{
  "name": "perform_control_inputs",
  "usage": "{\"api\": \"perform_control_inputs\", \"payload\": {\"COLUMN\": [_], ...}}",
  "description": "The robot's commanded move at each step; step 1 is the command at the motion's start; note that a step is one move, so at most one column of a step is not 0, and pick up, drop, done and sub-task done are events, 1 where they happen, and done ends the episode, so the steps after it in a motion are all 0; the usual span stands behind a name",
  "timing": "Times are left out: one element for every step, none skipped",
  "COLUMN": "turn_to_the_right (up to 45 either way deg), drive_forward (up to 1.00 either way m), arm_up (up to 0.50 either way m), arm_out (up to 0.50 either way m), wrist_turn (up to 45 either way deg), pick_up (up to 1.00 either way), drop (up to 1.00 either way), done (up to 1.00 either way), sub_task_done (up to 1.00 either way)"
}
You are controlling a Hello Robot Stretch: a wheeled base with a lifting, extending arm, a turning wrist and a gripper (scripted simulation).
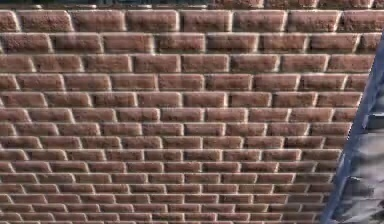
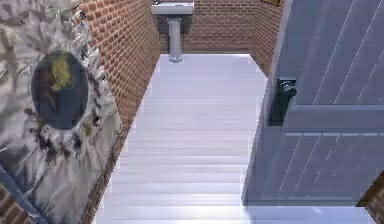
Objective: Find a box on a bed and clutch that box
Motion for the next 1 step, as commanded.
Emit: {"api": "perform_control_inputs", "payload": {"turn_to_the_right": [45.0], "drive_forward": [0.00], "arm_up": [0.00], "arm_out": [0.00], "wrist_turn": [0.0], "pick_up": [0.00], "drop": [0.00], "done": [0.00], "sub_task_done": [0.00]}}
